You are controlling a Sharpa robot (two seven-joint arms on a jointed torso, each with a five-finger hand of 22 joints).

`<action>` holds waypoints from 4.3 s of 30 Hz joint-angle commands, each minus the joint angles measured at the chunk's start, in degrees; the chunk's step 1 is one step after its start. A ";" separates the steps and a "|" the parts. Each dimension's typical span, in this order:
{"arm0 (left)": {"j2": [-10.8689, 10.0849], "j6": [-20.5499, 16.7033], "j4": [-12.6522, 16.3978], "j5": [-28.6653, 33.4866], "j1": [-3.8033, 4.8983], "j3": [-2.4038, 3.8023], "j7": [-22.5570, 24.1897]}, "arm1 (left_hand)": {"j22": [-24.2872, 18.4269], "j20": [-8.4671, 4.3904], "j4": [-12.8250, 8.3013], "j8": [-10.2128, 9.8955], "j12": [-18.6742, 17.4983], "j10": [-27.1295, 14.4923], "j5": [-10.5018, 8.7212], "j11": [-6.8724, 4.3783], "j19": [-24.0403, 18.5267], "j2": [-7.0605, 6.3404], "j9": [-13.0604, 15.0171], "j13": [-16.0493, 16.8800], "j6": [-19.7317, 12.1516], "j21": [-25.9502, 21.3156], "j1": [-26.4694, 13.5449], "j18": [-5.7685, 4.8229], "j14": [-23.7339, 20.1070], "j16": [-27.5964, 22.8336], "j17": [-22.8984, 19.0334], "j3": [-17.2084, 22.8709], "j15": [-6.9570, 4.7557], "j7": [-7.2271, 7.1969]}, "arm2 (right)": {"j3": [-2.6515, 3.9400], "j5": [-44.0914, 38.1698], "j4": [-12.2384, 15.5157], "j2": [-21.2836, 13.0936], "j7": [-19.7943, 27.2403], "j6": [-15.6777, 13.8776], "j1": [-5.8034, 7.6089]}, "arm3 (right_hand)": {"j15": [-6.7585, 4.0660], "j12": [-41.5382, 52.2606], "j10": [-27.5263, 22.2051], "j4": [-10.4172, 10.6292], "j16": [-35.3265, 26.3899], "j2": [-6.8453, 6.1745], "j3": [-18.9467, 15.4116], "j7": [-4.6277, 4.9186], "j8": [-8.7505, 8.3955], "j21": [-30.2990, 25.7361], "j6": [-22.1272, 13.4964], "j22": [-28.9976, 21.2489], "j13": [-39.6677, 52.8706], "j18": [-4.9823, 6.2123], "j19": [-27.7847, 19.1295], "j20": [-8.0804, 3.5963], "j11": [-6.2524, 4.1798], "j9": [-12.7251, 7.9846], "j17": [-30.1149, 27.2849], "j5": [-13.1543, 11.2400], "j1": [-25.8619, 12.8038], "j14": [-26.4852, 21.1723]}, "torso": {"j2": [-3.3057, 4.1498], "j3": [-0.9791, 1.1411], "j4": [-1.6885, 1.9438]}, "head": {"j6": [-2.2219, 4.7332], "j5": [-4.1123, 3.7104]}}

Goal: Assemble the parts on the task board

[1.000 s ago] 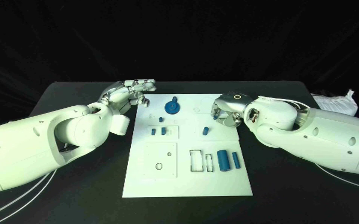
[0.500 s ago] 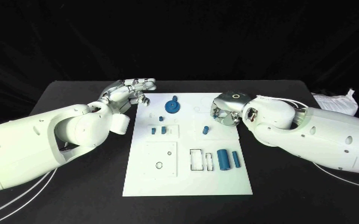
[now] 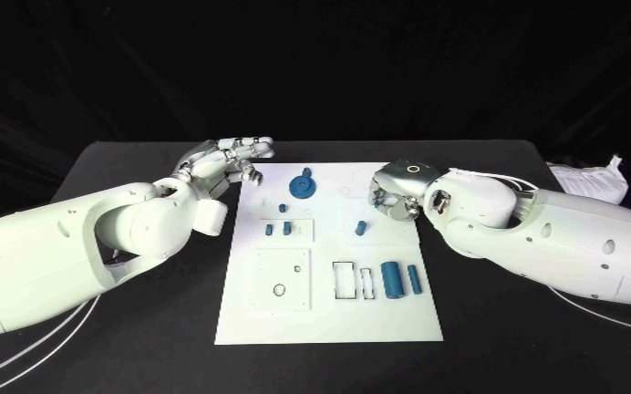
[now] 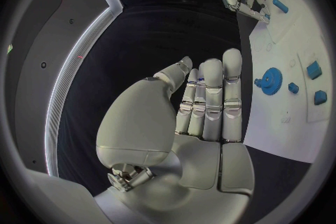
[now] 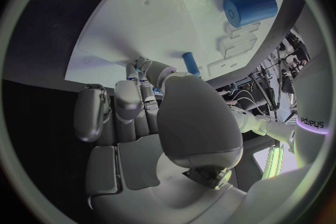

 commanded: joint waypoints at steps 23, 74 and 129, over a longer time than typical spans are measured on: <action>0.08 0.80 -0.14 -0.01 -0.05 0.03 0.20 | -0.29 0.06 -0.17 0.42 0.47 -0.51 -0.05 0.16 -0.33 0.61 -0.07 0.18 -0.33 -0.50 0.44 0.58 -0.48 -0.18 -0.17 -0.40 -0.05 0.03 | 0.73 1.26 7.57 -3.96 -1.56 -6.32 0.33 | -0.13 -1.02 1.11 0.40 0.37 0.07 0.54 0.27 -0.22 0.82 0.30 0.93 -0.03 -0.52 0.82 0.24 -0.59 0.46 -0.23 -1.85 -0.11 1.26 | 0.06 -0.01 0.03 | -0.12 0.13; 0.76 0.94 0.46 -0.43 -0.10 0.02 -0.07 | -0.41 0.11 -0.29 0.43 0.84 -0.81 -0.05 0.27 -0.28 0.67 -0.14 0.33 -0.62 -0.69 0.60 0.58 -0.61 -0.15 -0.35 -0.69 0.02 0.21 | -0.43 3.16 10.49 9.06 1.82 -1.70 -5.42 | 0.02 -1.57 0.85 0.24 0.44 0.33 0.77 0.68 -0.58 0.62 -0.09 0.49 -0.08 -0.41 0.50 0.34 -0.33 0.56 -0.33 -1.88 -0.08 1.22 | 0.06 -0.12 0.08 | -2.54 3.86; 0.67 1.06 0.50 -0.43 -0.10 0.02 -0.30 | -0.50 0.15 -0.30 0.42 1.08 -1.04 -0.05 0.35 -0.24 0.76 -0.19 0.42 -0.84 -0.83 0.63 0.57 -0.66 -0.10 -0.44 -0.88 0.08 0.30 | -1.03 2.36 7.64 11.24 0.08 1.63 -5.85 | 1.34 -2.75 -4.77 1.14 -1.08 -1.24 -1.64 1.84 -2.00 -1.21 -3.20 -2.72 -0.41 0.24 -1.72 1.39 1.24 0.30 -2.63 -0.84 -2.70 0.41 | 0.01 -0.15 0.12 | -2.96 3.87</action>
